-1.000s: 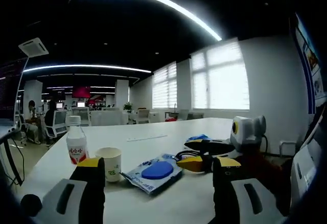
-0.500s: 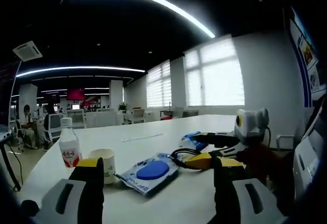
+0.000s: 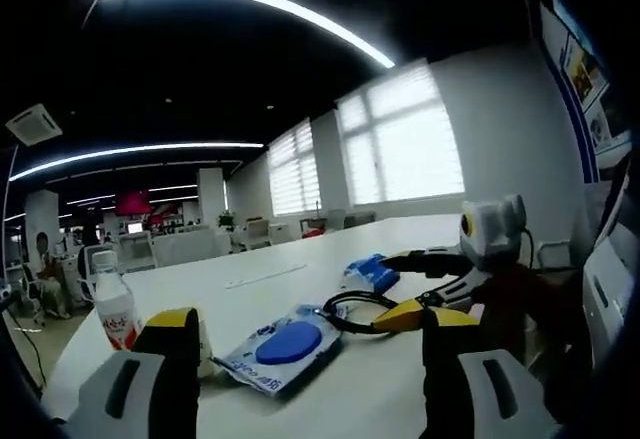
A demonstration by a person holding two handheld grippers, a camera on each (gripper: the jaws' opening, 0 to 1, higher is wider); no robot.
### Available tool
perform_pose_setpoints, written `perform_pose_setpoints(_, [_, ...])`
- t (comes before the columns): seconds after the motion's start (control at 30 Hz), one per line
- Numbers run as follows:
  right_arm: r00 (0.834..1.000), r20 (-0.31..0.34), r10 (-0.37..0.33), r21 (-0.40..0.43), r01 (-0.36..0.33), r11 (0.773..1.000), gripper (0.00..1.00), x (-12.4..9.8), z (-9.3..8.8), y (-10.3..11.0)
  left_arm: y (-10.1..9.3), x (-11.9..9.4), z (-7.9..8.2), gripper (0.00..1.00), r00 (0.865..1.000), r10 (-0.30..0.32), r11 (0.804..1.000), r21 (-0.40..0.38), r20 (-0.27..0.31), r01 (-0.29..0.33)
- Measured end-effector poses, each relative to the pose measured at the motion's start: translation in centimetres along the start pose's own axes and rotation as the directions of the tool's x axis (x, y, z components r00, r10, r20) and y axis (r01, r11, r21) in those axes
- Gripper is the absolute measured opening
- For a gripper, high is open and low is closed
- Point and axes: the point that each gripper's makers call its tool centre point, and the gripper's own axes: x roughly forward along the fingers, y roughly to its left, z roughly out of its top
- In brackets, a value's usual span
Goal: Arrange the tabletop items into an orderly group along one side of the table until the central work area is clear of visible clutter.
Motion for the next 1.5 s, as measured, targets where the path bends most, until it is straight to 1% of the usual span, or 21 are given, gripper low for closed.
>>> perform_pose_setpoints(0.13, [1.000, -0.007, -0.014, -0.004, 0.014, 1.000, 0.85, -0.4, -0.4, -0.6, -0.1, 0.7, -0.3, 0.94, 1.000, 0.001, 1.000, 0.023, -0.003, -0.001])
perform_pose_setpoints(0.27, [1.000, -0.016, -0.014, -0.007, 0.013, 1.000, 0.85, -0.6, -0.8, -1.0, -0.7, 1.7, -0.3, 0.94, 0.999, -0.027, 0.998, 0.062, 0.017, 0.026])
perform_pose_setpoints(0.37, [1.000, -0.023, 0.000, 0.001, 0.000, 1.000, 0.86, -0.8, -1.4, -1.0, -1.1, 2.9, -0.8, 0.94, 0.999, -0.048, 0.995, 0.087, 0.004, 0.047])
perform_pose_setpoints(0.43, [0.999, -0.039, 0.007, 0.007, -0.007, 1.000, 0.86, -0.8, -2.0, -1.0, -1.3, 3.4, -1.2, 0.94, 0.998, -0.055, 0.994, 0.095, -0.009, 0.056])
perform_pose_setpoints(0.57, [0.998, -0.055, -0.003, 0.005, 0.004, 1.000, 0.85, -1.0, -2.6, -1.3, -1.3, 4.2, -2.0, 0.94, 0.998, -0.044, 0.994, 0.098, -0.036, 0.048])
perform_pose_setpoints(0.7, [0.998, -0.058, -0.008, 0.002, 0.008, 1.000, 0.86, -1.2, -2.9, -1.8, -1.4, 4.7, -2.3, 0.94, 0.998, -0.053, 0.993, 0.102, -0.033, 0.056])
perform_pose_setpoints(0.8, [0.998, -0.062, -0.011, 0.019, 0.013, 1.000, 0.86, -1.4, -3.4, -2.2, -1.7, 5.2, -2.4, 0.94, 0.996, -0.068, 0.988, 0.135, -0.050, 0.075])
perform_pose_setpoints(0.87, [0.998, -0.063, -0.012, 0.026, 0.014, 1.000, 0.86, -1.5, -3.6, -2.4, -1.9, 5.7, -2.7, 0.94, 0.994, -0.081, 0.984, 0.151, -0.072, 0.092])
perform_pose_setpoints(0.93, [0.997, -0.082, -0.014, 0.034, 0.016, 0.999, 0.86, -1.6, -4.2, -2.7, -2.2, 6.4, -3.0, 0.94, 0.990, -0.107, 0.979, 0.164, -0.087, 0.120])
perform_pose_setpoints(1.0, [0.996, -0.085, -0.020, 0.042, 0.024, 0.999, 0.85, -1.8, -4.4, -3.1, -2.7, 7.0, -3.6, 0.93, 0.983, -0.142, 0.974, 0.160, -0.121, 0.160])
perform_pose_setpoints(1.1, [0.996, -0.083, -0.019, 0.056, 0.024, 0.998, 0.85, -2.1, -4.7, -3.4, -3.1, 8.1, -3.7, 0.93, 0.975, -0.178, 0.966, 0.166, -0.132, 0.199])
perform_pose_setpoints(1.13, [0.996, -0.085, -0.017, 0.057, 0.022, 0.998, 0.85, -2.1, -4.8, -3.4, -3.2, 8.3, -3.7, 0.93, 0.974, -0.186, 0.963, 0.172, -0.132, 0.207])
perform_pose_setpoints(1.2, [0.996, -0.092, -0.016, 0.059, 0.021, 0.998, 0.85, -2.1, -5.0, -3.6, -3.4, 9.1, -3.7, 0.93, 0.969, -0.194, 0.959, 0.179, -0.151, 0.220])
perform_pose_setpoints(1.27, [0.996, -0.092, -0.012, 0.057, 0.017, 0.998, 0.85, -2.2, -5.1, -3.7, -3.8, 9.5, -3.6, 0.93, 0.966, -0.210, 0.953, 0.186, -0.150, 0.237])
perform_pose_setpoints(1.4, [0.996, -0.092, -0.012, 0.089, 0.020, 0.996, 0.83, -2.1, -5.4, -3.9, -4.1, 10.9, -3.3, 0.92, 0.964, -0.241, 0.949, 0.183, -0.107, 0.258])
perform_pose_setpoints(1.43, [0.996, -0.092, -0.009, 0.092, 0.018, 0.996, 0.84, -2.0, -5.5, -3.9, -4.2, 11.1, -3.4, 0.92, 0.959, -0.259, 0.943, 0.184, -0.115, 0.277])
perform_pose_setpoints(1.5, [0.995, -0.097, -0.002, 0.092, 0.010, 0.996, 0.84, -1.9, -5.7, -3.8, -4.3, 11.5, -3.5, 0.92, 0.955, -0.271, 0.937, 0.193, -0.121, 0.290])
